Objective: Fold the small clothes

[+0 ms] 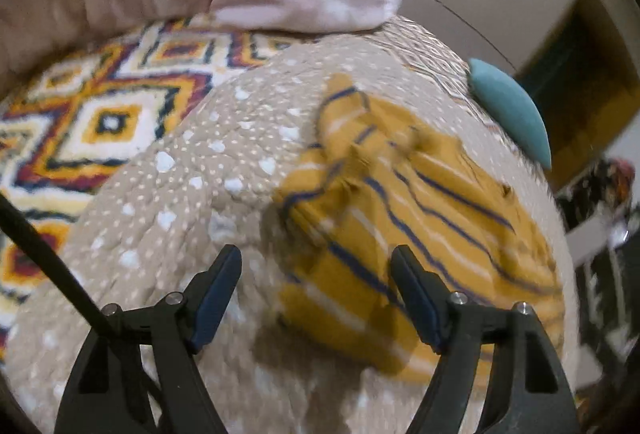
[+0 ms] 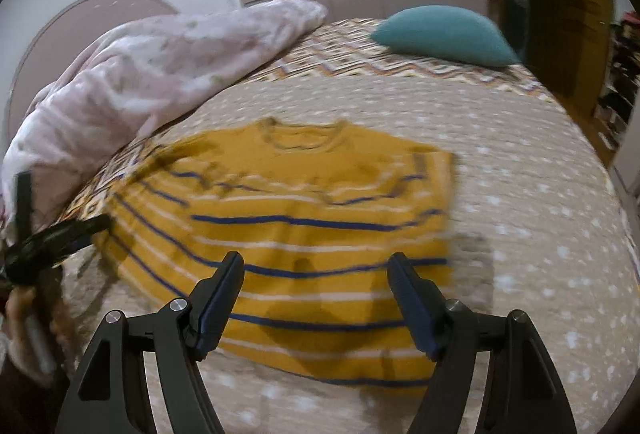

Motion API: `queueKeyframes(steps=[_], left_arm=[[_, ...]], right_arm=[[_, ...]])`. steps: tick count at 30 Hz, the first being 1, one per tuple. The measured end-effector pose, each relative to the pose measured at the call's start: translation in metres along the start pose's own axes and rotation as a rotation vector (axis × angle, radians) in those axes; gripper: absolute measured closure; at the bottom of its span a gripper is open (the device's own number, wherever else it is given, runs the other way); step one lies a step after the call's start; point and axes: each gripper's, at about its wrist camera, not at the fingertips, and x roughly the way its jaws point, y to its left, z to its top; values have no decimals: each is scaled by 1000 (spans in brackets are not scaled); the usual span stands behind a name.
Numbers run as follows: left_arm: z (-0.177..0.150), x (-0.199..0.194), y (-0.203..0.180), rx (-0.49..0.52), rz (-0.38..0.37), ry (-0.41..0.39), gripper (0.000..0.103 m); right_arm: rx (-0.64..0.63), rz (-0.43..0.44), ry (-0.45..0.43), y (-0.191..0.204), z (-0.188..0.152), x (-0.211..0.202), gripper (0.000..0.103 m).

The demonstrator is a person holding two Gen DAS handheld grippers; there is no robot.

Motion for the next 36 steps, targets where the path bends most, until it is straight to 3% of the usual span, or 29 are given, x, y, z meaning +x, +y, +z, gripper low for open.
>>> queueKeyframes(steps=[3, 4, 6, 8, 14, 16, 19, 21, 22, 28, 36], left_arm=[[7, 10, 9, -34, -30, 4, 28], [8, 10, 9, -19, -37, -6, 32], [8, 12, 6, 29, -43, -13, 50], [6, 15, 5, 46, -64, -6, 54], [11, 16, 23, -34, -187, 30, 55], [12, 17, 26, -51, -212, 38, 55], [12, 16, 25, -54, -218, 42, 54], [13, 16, 25, -52, -223, 45, 54], [13, 16, 26, -56, -231, 48, 54], [17, 10, 33, -87, -275, 62, 60], [18, 3, 46, -107, -264, 57, 60]], right_arm=[[-21, 44, 38, 31, 15, 22, 27], [-30, 66, 55, 45, 23, 33, 33], [-44, 92, 83, 67, 34, 53, 40], [-55, 126, 117, 93, 51, 80, 41], [47, 215, 214, 150, 99, 161, 40], [76, 220, 240, 161, 109, 182, 35], [70, 126, 286, 176, 117, 215, 34], [57, 85, 315, 181, 116, 229, 66], [41, 70, 328, 183, 116, 233, 92], [-43, 56, 264, 207, 133, 225, 97], [-115, 48, 287, 242, 136, 258, 97]])
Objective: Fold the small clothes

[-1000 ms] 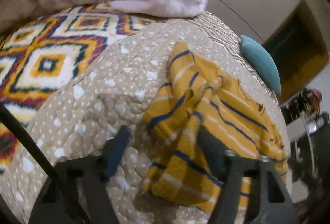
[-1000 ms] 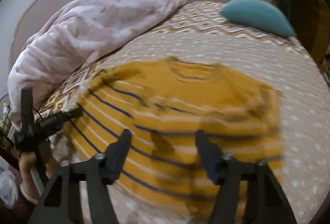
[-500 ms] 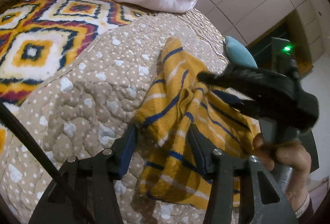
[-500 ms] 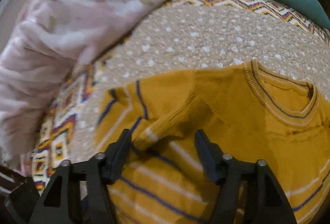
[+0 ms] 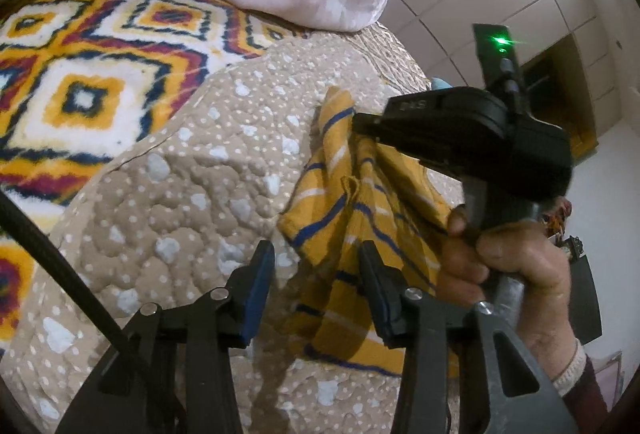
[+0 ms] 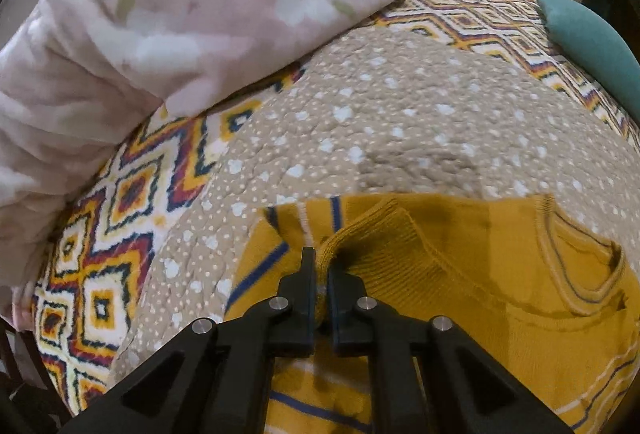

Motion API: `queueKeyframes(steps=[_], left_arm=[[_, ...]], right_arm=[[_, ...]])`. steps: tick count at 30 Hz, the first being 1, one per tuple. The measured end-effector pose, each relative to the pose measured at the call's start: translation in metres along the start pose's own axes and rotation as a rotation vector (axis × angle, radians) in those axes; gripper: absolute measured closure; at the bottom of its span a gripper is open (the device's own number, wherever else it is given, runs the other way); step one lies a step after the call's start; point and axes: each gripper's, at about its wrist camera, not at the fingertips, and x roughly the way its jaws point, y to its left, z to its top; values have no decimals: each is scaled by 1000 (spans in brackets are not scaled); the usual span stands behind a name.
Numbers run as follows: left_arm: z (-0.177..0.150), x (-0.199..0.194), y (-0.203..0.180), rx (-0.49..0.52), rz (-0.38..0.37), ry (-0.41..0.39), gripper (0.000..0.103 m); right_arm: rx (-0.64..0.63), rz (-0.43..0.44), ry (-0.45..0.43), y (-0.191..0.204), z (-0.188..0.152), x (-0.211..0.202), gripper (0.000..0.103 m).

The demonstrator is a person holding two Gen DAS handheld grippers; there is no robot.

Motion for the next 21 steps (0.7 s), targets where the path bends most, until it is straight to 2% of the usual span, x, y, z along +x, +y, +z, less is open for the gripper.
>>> queueKeyframes(steps=[3, 6, 8, 9, 11, 13, 16, 21], left_arm=[[0, 1, 1, -1, 9, 7, 60], [-1, 2, -3, 17, 30, 2, 60], [-1, 2, -6, 26, 40, -3, 60], [-1, 2, -8, 27, 42, -8, 60], [-1, -1, -12, 36, 48, -30, 60], [-2, -4, -17, 54, 70, -55, 60], [-3, -2, -23, 81, 94, -55, 59], [-4, 9, -20, 73, 109, -21, 57]], right_arm=[[-10, 0, 27, 3, -3, 15, 94], [-7, 17, 30, 0, -2, 10, 89], [10, 82, 14, -8, 1, -8, 71], [9, 117, -15, -16, 1, -24, 67], [0, 126, -70, -33, 0, -56, 61], [14, 89, -115, -63, -5, -87, 61], [73, 13, -131, -122, -25, -123, 61], [165, -42, -33, -207, -82, -124, 62]])
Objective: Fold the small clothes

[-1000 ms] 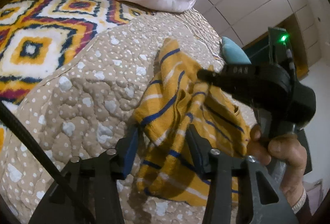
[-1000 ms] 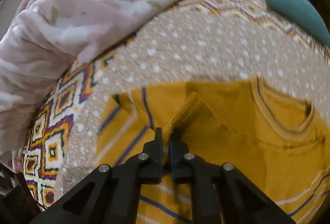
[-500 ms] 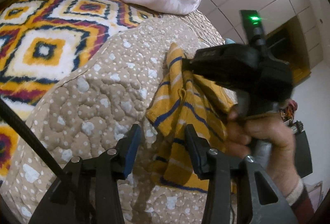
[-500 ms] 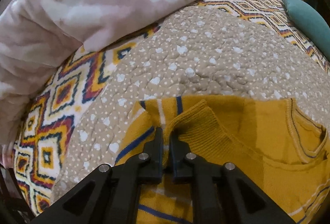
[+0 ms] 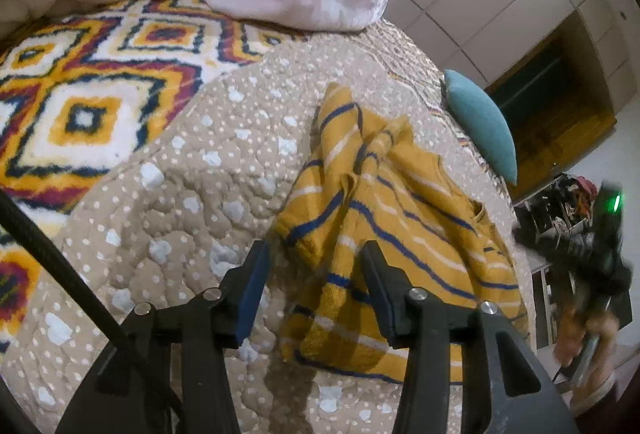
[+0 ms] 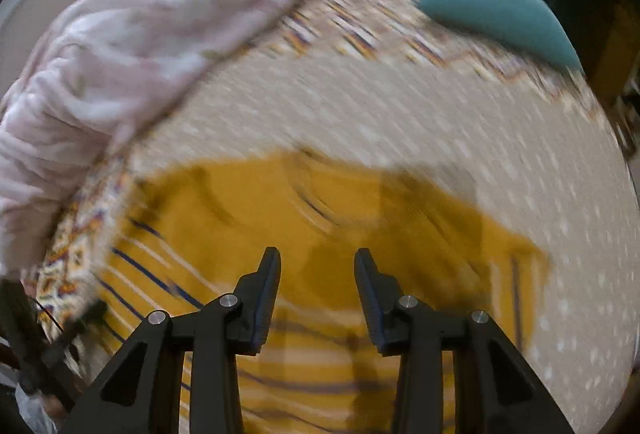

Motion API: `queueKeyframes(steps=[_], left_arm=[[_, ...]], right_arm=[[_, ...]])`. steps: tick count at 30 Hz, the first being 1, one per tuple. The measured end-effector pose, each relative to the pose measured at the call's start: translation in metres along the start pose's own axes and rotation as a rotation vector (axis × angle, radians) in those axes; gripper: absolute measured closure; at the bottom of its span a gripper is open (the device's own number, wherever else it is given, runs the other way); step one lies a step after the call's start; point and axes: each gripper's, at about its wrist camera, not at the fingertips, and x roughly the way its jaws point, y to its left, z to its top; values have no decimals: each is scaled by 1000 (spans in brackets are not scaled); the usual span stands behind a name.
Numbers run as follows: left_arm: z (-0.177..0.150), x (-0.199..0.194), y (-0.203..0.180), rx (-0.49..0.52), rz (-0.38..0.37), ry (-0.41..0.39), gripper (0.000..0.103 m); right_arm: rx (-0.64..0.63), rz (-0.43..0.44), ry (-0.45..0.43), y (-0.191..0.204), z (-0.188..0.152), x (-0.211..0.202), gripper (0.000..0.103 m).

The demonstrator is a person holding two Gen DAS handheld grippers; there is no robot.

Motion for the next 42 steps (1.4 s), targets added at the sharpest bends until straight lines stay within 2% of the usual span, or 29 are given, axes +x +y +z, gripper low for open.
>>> queueKeyframes(steps=[2, 3, 4, 5, 6, 8, 9, 11, 12, 13, 16, 18, 19, 20, 21, 23, 26, 27, 30, 31, 34, 36, 39, 42], left_arm=[[0, 3, 0, 2, 11, 6, 54], [0, 4, 0, 3, 15, 6, 54], [0, 5, 0, 6, 21, 7, 53], [0, 6, -1, 9, 27, 9, 52], [-1, 8, -1, 10, 32, 10, 52], [-2, 9, -2, 15, 38, 8, 51], [-2, 9, -2, 15, 38, 8, 51], [-2, 9, -3, 21, 43, 7, 51], [-2, 9, -3, 22, 44, 7, 51], [-2, 9, -2, 22, 44, 7, 51], [-3, 9, -3, 26, 45, 7, 49], [-3, 9, -4, 32, 48, 6, 49], [-3, 10, -4, 35, 50, 7, 49], [-3, 10, -4, 37, 52, 7, 49], [-3, 11, -4, 38, 54, 7, 49], [-2, 12, -5, 43, 64, 8, 49], [-2, 13, -7, 49, 76, 5, 48], [-2, 13, -7, 50, 77, 6, 48], [-2, 12, -6, 36, 67, 10, 48], [-1, 11, -5, 25, 59, 11, 48], [2, -5, 0, -15, 16, -15, 48], [7, -20, 6, -32, 8, -63, 48], [17, -46, 25, -69, 58, -162, 42], [25, -61, 52, -138, 115, -211, 42]], right_arm=[[57, 25, 41, -28, -16, 11, 63], [83, 10, 52, -43, -21, 16, 63], [106, -53, 57, -58, -25, 24, 64], [141, -155, 57, -77, -27, 32, 69], [171, -182, 41, -86, -28, 34, 70], [289, -188, -26, -104, -27, 26, 80], [312, -203, -43, -104, -25, 22, 78], [266, -246, -93, -90, -19, 10, 68], [226, -230, -109, -83, -16, 6, 65], [193, -205, -114, -75, -12, 3, 56], [140, -207, -111, -66, -6, 7, 40], [122, -236, -71, -68, -5, 22, 38], [117, -237, -45, -67, -6, 31, 46], [102, -230, -24, -66, -7, 37, 78], [84, -246, -20, -65, -9, 42, 84], [62, -402, -33, -69, -7, 47, 86], [93, -627, -51, -80, 2, 44, 85], [87, -638, -60, -80, 3, 40, 85], [96, -542, -148, -64, 2, 5, 82], [88, -510, -170, -56, 0, -3, 78], [23, -320, -201, -5, -5, -20, 76], [-39, -181, -183, 36, -9, -19, 76], [-144, 9, -117, 101, -21, -4, 75], [-190, 138, -46, 154, -32, 19, 61]])
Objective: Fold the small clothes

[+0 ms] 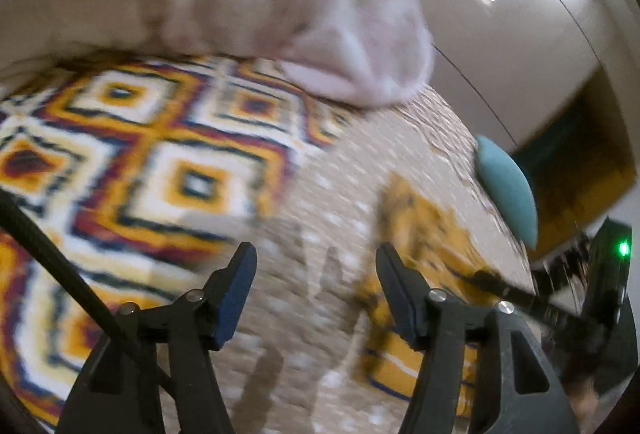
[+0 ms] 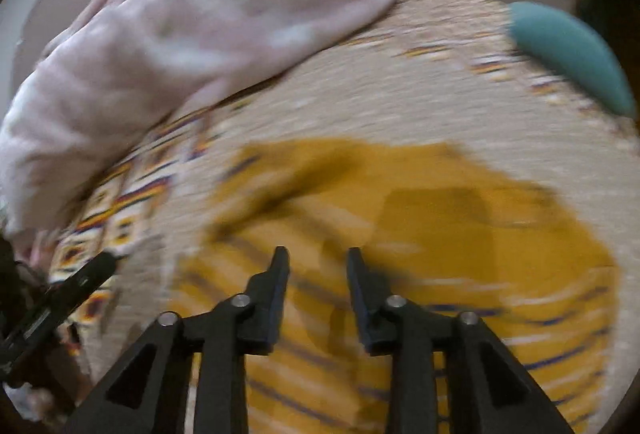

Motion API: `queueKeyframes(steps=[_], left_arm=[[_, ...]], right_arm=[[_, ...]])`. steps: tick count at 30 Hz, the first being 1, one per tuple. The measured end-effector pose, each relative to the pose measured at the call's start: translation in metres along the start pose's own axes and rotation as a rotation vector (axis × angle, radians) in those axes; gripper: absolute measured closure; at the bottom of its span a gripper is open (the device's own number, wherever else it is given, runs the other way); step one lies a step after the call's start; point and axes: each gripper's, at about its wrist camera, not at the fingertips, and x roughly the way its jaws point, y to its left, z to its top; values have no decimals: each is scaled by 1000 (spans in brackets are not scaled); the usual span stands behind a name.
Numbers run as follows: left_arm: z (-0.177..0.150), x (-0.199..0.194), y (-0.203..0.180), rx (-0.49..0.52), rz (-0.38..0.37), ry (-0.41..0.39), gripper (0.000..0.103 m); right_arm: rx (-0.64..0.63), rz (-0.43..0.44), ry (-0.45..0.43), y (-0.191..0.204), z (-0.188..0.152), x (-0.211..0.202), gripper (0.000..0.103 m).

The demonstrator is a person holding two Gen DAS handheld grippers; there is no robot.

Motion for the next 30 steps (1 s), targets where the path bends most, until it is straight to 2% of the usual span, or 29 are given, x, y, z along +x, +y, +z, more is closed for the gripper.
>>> queueKeyframes(steps=[2, 6, 8, 13, 15, 17, 23, 27, 30], left_arm=[[7, -3, 16, -42, 21, -8, 42], [15, -6, 37, -107, 12, -9, 42], [16, -8, 42, -123, 1, -9, 42], [18, -9, 45, -140, -35, 5, 42], [17, -11, 44, -141, -39, 4, 42], [17, -11, 44, -139, -39, 4, 42], [14, -16, 40, -130, -28, -9, 42], [9, -19, 23, -87, -12, -39, 42], [-2, -19, 3, -34, -3, -55, 42]], right_arm=[[-20, 26, 33, 29, 1, 20, 46], [-62, -41, 77, 66, -2, 52, 30], [-123, -140, 78, 83, -6, 62, 24], [-297, -378, 41, 117, -24, 78, 24], [-309, -417, 26, 121, -26, 81, 30], [-269, -443, 15, 117, -26, 81, 53], [-280, -464, -13, 119, -30, 83, 75], [-147, -322, -27, 93, -17, 53, 83], [-48, -244, -95, 52, -11, 3, 83]])
